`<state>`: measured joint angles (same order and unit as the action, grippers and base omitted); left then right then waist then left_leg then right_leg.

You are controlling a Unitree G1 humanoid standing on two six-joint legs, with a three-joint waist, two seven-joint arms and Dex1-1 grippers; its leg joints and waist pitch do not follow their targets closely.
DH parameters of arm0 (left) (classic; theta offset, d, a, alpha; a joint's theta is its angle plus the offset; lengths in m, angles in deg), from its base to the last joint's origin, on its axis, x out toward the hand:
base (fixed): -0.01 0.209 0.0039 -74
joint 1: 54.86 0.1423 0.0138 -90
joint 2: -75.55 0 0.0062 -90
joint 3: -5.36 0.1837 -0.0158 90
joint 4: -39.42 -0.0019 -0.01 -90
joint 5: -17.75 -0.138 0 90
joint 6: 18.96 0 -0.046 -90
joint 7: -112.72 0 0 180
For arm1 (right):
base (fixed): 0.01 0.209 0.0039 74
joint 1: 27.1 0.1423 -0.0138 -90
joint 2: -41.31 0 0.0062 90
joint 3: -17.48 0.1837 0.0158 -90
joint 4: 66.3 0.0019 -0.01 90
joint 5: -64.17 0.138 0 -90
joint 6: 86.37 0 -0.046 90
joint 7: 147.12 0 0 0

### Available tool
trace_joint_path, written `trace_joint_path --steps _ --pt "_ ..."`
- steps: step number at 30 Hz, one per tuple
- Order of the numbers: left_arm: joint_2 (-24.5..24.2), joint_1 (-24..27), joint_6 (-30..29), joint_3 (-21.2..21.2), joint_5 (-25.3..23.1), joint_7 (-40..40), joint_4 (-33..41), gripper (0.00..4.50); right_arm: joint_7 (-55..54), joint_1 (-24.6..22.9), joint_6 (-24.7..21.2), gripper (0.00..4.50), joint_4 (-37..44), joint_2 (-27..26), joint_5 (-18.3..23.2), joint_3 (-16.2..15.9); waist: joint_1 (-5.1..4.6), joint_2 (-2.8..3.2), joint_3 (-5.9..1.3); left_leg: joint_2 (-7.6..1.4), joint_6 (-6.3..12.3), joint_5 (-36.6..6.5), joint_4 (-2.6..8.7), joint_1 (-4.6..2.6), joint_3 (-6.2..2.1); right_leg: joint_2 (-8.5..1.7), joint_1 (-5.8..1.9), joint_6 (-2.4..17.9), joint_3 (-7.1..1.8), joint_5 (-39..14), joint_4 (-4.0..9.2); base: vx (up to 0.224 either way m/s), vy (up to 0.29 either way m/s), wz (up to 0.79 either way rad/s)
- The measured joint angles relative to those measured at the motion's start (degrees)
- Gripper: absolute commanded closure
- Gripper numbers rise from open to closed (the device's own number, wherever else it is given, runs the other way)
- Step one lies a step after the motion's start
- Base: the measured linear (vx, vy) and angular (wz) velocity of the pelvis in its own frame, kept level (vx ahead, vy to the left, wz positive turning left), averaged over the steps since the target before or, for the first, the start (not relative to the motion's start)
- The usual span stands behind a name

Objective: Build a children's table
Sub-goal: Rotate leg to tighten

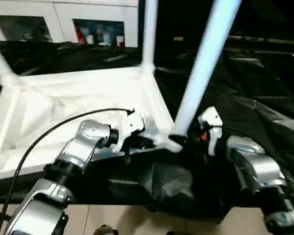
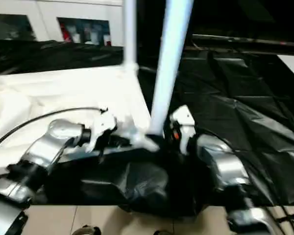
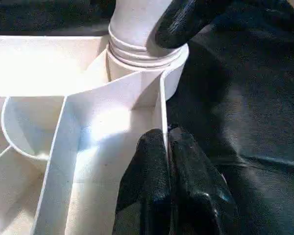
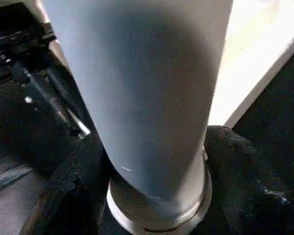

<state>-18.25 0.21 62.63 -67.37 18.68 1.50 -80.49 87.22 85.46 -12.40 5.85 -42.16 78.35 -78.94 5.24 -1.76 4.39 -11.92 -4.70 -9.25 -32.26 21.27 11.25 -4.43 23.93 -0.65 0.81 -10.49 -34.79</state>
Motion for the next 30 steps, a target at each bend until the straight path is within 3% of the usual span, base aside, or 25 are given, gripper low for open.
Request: trace_joint_path --steps 9,21,23,30 --pt "-0.38 0.59 -1.26 -0.03 0.36 0.54 1.5 4.5 1.93 -0.36 -1.45 2.14 1.78 1.24 0.82 -0.39 -0.02 -0.01 0.0 -0.01 0.0 0.0 0.0 0.05 0.01 0.0 0.05 0.0 0.02 0.0 -0.03 0.0 0.0 0.0" --pt "0.26 0.79 -2.42 -0.17 0.44 -0.49 1.99 4.5 1.34 -0.22 -1.27 2.36 1.93 1.08 0.16 -0.51 -0.1 -0.1 0.01 -0.01 0.0 0.0 -0.07 0.03 0.01 0.0 0.03 0.0 0.01 0.0 -0.06 0.0 0.0 0.0" --pt "1.62 0.01 -2.8 -0.75 -0.25 -3.95 0.32 4.5 -3.24 0.92 -0.85 2.36 -0.15 -0.88 -1.38 -0.25 -0.2 -0.12 -0.01 0.0 0.01 0.01 -0.18 -0.05 0.01 0.0 -0.03 0.01 -0.03 0.01 -0.16 0.0 0.0 0.0" --pt "12.24 -8.02 -4.65 -1.85 -4.6 -24.68 -11.93 4.5 -32.71 8.83 -2.17 2.46 -10.52 -13.15 -5.47 5.96 -0.93 -0.23 -0.09 0.03 0.0 0.01 -0.36 -0.18 -0.14 -0.03 -0.14 -0.2 -0.1 -0.07 -0.16 0.0 0.0 0.0"
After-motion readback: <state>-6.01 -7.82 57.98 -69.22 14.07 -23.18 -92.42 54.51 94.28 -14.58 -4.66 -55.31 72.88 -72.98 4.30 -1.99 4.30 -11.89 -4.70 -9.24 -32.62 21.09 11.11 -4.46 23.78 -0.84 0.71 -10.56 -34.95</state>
